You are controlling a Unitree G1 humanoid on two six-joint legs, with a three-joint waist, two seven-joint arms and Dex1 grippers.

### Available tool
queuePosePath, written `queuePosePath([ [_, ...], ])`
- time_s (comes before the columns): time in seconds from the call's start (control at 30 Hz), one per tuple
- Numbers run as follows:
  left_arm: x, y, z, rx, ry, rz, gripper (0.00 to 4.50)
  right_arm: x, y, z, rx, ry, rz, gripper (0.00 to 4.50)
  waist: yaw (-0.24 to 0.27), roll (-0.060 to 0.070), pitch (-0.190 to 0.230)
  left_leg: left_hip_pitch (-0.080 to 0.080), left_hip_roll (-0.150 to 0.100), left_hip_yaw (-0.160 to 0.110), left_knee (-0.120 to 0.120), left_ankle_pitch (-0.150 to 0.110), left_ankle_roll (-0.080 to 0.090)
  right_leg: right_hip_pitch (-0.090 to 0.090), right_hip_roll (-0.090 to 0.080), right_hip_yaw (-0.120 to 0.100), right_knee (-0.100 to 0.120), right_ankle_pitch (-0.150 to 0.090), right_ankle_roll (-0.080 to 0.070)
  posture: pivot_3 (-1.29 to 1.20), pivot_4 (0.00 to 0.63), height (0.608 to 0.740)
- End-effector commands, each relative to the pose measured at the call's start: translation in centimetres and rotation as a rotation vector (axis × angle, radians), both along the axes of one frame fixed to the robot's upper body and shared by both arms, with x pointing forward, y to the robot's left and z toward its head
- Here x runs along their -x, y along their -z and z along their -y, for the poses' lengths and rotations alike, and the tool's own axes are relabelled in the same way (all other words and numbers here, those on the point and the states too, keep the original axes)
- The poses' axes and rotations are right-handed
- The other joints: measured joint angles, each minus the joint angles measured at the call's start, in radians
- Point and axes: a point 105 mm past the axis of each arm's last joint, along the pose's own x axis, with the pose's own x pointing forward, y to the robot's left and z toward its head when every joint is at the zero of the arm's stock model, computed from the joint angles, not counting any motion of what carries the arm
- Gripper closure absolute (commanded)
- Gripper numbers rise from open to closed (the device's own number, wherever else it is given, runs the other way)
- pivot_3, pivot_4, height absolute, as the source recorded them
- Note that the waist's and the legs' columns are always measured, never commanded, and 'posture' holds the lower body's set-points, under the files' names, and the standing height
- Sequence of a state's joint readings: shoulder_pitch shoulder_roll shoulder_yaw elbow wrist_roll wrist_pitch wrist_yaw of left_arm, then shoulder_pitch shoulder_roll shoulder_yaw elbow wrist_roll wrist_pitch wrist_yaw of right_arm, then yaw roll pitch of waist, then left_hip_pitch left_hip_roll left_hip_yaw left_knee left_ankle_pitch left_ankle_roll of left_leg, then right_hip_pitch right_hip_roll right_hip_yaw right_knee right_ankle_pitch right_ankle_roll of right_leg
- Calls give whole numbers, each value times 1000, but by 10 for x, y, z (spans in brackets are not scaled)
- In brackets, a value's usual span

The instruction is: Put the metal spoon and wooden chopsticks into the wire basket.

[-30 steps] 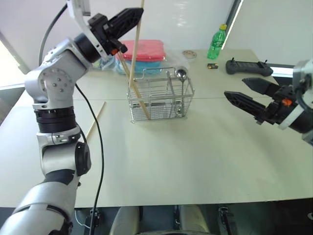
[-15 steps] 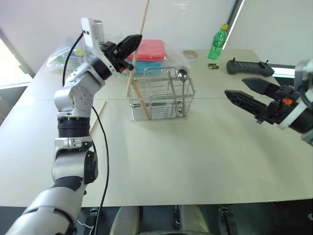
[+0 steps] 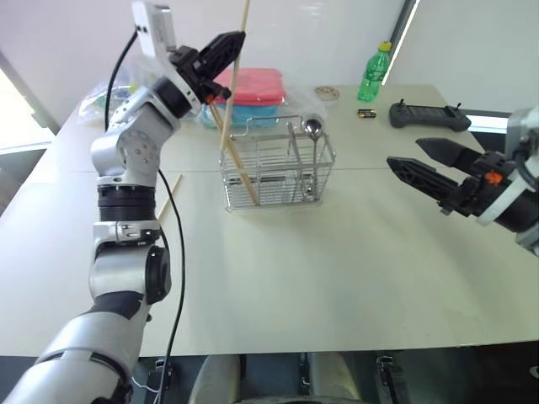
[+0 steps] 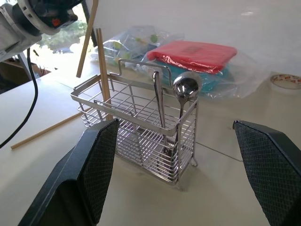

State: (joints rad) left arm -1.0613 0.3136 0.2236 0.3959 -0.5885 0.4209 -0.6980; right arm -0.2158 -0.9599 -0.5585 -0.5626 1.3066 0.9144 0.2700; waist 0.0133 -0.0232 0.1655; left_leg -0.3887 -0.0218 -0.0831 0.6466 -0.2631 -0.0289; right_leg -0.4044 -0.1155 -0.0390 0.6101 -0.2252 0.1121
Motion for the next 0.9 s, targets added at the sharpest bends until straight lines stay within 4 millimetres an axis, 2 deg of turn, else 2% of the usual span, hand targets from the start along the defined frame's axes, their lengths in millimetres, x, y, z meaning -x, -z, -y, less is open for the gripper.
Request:
queuePosePath([
  [0.03, -1, 11, 5, -8, -14, 12, 4411, 3, -14, 1, -25, 1, 60, 515, 0, 0, 0, 0, 0, 0, 0, 0, 0, 0, 0, 0, 0, 0, 0, 0, 150, 692],
  [0.1, -2, 20, 8, -10, -23, 6, 4411, 3, -14, 1, -32, 1, 58, 515, 0, 0, 0, 0, 0, 0, 0, 0, 0, 0, 0, 0, 0, 0, 0, 0, 150, 692],
  [0.2, -3, 24, 5, 16, -43, 4, 4411, 3, -14, 0, -33, 3, 55, 515, 1, 0, 0, 0, 0, 0, 0, 0, 0, 0, 0, 0, 0, 0, 0, 0, 150, 692],
  [0.33, 0, 23, 7, 19, -16, -7, 3016, 5, -12, -1, -10, -8, 42, 515, 1, 0, 0, -1, 0, 0, 0, 0, 0, 0, 0, 0, 0, 0, 0, 0, 150, 692],
  [0.43, 5, 20, 8, -2, 6, 4, 1357, 8, -6, -4, 14, -34, 14, 515, 0, 0, 0, -1, 0, 0, 0, 0, 0, 0, 0, 0, 0, 0, 0, 0, 150, 692],
  [0.53, 7, 13, 6, -5, 10, 15, 45, 13, 1, -8, 44, -76, -10, 515, 0, 0, 0, -1, 0, 0, 0, 0, 0, 0, 0, 0, 0, 0, 0, 0, 150, 692],
  [0.73, 11, -3, -2, 6, -17, 26, 45, 22, 10, -17, 82, -152, -42, 515, 0, 0, 0, -1, 0, 0, 0, 0, 0, 0, 0, 0, -1, 0, 0, 0, 150, 692],
  [0.9, 14, -30, -55, -37, -171, 31, 45, 22, 9, -17, 75, -150, -36, 515, -10, -1, 1, 0, 1, 0, -1, 0, 0, -1, 1, 0, -1, 0, 0, 0, 150, 692],
])
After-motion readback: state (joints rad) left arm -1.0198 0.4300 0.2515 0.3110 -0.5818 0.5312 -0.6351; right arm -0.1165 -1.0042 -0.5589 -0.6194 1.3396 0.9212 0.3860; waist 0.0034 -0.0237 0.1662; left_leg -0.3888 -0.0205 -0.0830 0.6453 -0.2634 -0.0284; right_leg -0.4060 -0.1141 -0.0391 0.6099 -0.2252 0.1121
